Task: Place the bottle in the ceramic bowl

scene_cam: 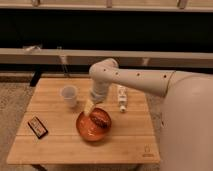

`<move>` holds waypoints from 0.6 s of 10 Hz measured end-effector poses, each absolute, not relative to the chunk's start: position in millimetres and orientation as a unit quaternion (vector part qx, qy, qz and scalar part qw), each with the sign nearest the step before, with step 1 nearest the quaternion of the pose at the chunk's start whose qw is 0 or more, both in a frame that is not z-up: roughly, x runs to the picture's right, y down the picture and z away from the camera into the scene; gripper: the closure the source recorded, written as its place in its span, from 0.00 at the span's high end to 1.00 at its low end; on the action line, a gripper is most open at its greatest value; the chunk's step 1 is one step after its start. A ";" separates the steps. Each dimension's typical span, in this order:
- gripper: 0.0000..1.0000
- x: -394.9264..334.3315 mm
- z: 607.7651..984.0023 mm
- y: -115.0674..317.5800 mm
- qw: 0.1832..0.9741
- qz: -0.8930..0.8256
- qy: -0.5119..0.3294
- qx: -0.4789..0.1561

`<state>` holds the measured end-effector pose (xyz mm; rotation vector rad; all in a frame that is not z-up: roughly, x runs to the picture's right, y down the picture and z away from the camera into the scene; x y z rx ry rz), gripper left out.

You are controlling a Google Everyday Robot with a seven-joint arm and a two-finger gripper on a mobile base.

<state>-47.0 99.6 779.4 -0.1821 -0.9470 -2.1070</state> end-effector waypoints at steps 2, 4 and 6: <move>0.80 -24.6 791.5 87.4 0.407 -0.833 -0.362 -0.099; 0.80 3.0 811.8 69.0 0.408 -0.835 -0.346 -0.127; 0.80 44.9 834.9 57.2 0.425 -0.828 -0.331 -0.159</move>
